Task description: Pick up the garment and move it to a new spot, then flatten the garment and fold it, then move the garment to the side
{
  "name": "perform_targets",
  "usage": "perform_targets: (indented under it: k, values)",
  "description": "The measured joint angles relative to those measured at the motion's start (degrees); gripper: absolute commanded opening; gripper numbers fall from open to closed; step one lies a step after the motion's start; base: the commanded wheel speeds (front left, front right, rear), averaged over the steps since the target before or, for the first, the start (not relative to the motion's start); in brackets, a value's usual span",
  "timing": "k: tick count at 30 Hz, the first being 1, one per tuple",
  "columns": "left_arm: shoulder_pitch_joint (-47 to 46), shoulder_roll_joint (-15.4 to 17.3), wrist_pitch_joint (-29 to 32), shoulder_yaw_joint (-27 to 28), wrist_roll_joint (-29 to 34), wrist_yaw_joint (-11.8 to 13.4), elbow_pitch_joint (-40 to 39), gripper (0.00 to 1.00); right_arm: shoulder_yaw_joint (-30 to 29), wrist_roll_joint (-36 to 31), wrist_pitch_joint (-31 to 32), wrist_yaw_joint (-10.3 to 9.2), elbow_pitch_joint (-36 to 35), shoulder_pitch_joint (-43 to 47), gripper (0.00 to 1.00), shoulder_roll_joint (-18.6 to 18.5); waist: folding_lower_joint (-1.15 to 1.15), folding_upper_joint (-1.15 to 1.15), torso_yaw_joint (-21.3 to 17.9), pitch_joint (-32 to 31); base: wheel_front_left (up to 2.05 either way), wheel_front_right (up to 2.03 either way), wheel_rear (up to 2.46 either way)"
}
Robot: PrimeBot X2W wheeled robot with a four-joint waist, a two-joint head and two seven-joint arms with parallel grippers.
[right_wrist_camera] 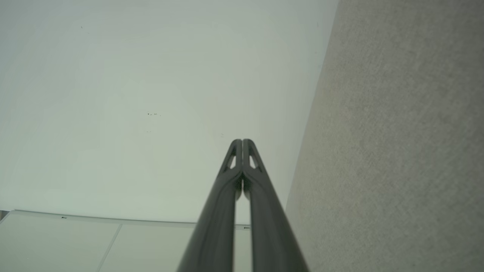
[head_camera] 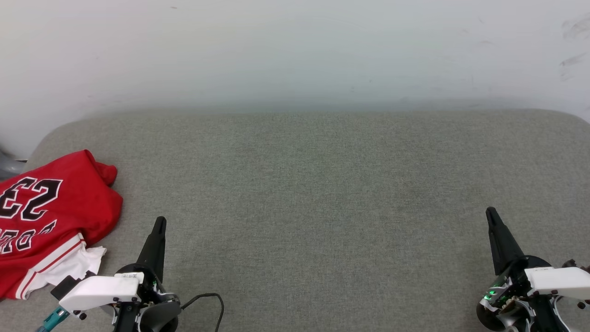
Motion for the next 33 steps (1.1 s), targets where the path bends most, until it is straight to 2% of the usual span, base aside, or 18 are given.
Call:
perform_targets:
  k: [33]
  values:
    - [0.0,0.0,0.0,0.0,0.0,0.0,0.0,0.0,0.0,0.0,0.0,0.0,0.0,0.0,0.0,0.0,0.0,0.0,0.0,0.0,0.0,0.0,0.0]
